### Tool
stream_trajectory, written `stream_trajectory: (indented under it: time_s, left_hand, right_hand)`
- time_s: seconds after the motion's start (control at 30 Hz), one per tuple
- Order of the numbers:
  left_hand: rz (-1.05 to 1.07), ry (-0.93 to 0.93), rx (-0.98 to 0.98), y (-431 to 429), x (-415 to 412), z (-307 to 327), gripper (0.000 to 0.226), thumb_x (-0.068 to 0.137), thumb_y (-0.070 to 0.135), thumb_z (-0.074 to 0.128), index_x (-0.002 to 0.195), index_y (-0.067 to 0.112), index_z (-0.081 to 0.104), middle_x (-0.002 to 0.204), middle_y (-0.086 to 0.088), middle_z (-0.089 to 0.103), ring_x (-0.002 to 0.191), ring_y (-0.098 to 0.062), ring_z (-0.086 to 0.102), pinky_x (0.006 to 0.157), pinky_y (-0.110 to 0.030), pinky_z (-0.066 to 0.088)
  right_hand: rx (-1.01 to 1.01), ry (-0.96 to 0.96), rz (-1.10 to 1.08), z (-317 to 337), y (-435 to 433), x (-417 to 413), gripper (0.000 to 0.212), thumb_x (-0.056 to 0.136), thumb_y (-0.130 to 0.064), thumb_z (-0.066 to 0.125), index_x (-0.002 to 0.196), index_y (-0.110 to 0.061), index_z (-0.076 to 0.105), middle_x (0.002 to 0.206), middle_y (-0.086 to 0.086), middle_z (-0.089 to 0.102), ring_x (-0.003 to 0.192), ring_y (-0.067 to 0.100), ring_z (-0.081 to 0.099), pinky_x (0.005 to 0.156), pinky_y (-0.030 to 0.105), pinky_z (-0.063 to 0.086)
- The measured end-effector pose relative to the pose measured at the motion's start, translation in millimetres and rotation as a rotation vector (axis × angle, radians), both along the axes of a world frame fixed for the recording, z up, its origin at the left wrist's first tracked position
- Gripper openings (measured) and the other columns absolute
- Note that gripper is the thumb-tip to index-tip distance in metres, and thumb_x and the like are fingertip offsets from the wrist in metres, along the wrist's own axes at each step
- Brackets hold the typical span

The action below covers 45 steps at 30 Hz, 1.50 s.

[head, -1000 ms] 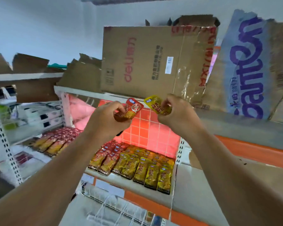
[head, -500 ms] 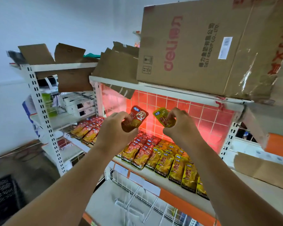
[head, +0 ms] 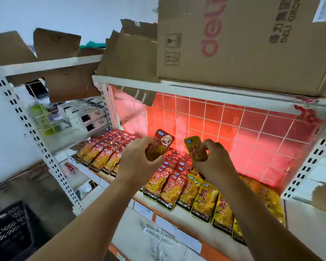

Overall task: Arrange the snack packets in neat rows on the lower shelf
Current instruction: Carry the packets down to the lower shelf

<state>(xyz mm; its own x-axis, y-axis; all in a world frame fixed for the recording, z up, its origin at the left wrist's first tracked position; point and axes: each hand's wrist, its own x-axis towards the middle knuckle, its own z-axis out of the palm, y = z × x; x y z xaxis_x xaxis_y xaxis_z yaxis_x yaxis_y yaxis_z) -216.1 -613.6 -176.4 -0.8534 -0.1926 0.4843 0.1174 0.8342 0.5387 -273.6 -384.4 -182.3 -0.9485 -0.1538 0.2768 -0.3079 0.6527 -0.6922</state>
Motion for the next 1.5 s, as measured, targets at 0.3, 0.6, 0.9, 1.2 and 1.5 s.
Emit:
stream_trajectory:
  time_s: [0.3,0.6,0.9,1.2,1.5]
  left_hand:
    - [-0.046,-0.100,-0.007,-11,-36,-80,0.037,0.077,0.042,0.081,0.109,0.031,0.065,0.100,0.013,0.059,0.092,-0.014,0.053,0.076,-0.030,0.045]
    - [-0.326,-0.034,-0.221,-26,-41,-166,0.043,0.078,0.048,0.072,0.114,0.025,0.061,0.117,0.005,0.060,0.107,-0.020,0.055,0.089,-0.036,0.043]
    - [-0.569,0.045,-0.239,-68,-51,-194,0.053,0.074,0.047,0.077,0.118,0.021,0.063,0.120,-0.002,0.064,0.114,-0.025,0.052,0.096,-0.043,0.046]
    - [-0.629,-0.025,-0.138,-72,-52,-193,0.047,0.078,0.048,0.076,0.117,0.028,0.060,0.118,0.004,0.062,0.115,-0.016,0.049,0.093,-0.045,0.046]
    - [-0.654,-0.030,-0.129,-72,-52,-195,0.044,0.085,0.056,0.062,0.117,0.027,0.059,0.120,0.005,0.062,0.114,-0.021,0.055,0.095,-0.048,0.047]
  right_hand:
    - [0.110,-0.085,-0.077,-56,6,-24,0.041,0.072,-0.031,0.084,0.089,-0.031,0.047,0.093,-0.005,0.046,0.079,0.017,0.053,0.060,0.025,0.040]
    - [0.246,-0.203,-0.311,-112,-6,11,0.051,0.076,-0.051,0.077,0.119,-0.035,0.053,0.114,-0.005,0.044,0.101,0.020,0.055,0.087,0.037,0.052]
    - [0.272,-0.305,-0.654,-134,-69,29,0.055,0.074,-0.046,0.079,0.122,-0.031,0.056,0.114,0.000,0.049,0.102,0.026,0.056,0.087,0.040,0.052]
    - [0.274,-0.354,-0.788,-145,-98,20,0.062,0.073,-0.050,0.080,0.126,-0.029,0.056,0.122,0.004,0.050,0.111,0.029,0.055,0.093,0.045,0.052]
    - [0.268,-0.355,-0.778,-147,-97,23,0.054,0.080,-0.051,0.077,0.124,-0.028,0.056,0.127,0.001,0.047,0.111,0.023,0.055,0.093,0.045,0.053]
